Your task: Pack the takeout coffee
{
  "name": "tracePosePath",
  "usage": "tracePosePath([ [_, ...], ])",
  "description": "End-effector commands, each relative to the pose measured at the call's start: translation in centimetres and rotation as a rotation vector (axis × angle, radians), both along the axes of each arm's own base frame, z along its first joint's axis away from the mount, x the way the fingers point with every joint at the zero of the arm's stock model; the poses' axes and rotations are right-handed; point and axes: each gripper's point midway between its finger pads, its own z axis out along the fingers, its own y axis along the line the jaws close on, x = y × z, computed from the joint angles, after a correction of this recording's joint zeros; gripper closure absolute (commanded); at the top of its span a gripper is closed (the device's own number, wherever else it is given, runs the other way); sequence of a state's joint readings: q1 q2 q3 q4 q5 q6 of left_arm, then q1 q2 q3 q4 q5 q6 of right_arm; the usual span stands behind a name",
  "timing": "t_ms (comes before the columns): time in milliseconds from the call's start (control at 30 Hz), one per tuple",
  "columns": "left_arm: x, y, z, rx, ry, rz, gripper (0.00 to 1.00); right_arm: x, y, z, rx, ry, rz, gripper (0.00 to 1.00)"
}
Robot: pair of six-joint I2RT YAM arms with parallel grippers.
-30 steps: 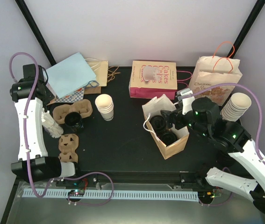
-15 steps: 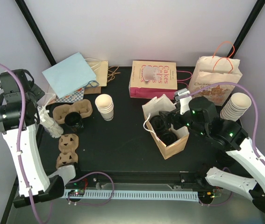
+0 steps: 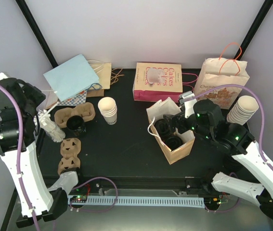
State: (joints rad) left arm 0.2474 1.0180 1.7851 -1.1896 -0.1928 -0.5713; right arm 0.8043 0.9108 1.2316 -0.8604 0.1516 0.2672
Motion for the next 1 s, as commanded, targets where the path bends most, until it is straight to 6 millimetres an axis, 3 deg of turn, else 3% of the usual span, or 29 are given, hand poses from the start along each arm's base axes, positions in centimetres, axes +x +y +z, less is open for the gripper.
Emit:
tracePosePath([
  [0,1.3,-2.5,1.2,-0.056,-0.087,-0.142,0.99,0.1,-0.2,0.1,-0.003,-0.005,-0.004,0.06],
  [200,2.9,-6.7,2.7,-0.137,-0.239,-0.381,0.98,0.0,-0.6,0.3,-0.007,-0.013,-0.015,0.06],
  [367,2.7,-10.3,4.2,-0.176,-0.358,-0.591,0.98,0.0,-1.3,1.0,-0.004,-0.036,-0.04,0.06],
  [567,2.1,-14.4,4.2,-0.248,-0.489,-0.855,0.98,0.0,-2.2,1.9,-0.002,-0.053,-0.079,0.06],
  [733,1.5,-18.1,3.8,-0.256,-0.533,-1.072,0.98,0.6,-4.6,2.5,-0.036,-0.077,-0.201,0.06],
  [967,-0.5,-23.5,5.4,-0.187,-0.575,-1.316,0.98,1.6,-7.8,2.5,-0.147,-0.079,-0.372,0.03],
])
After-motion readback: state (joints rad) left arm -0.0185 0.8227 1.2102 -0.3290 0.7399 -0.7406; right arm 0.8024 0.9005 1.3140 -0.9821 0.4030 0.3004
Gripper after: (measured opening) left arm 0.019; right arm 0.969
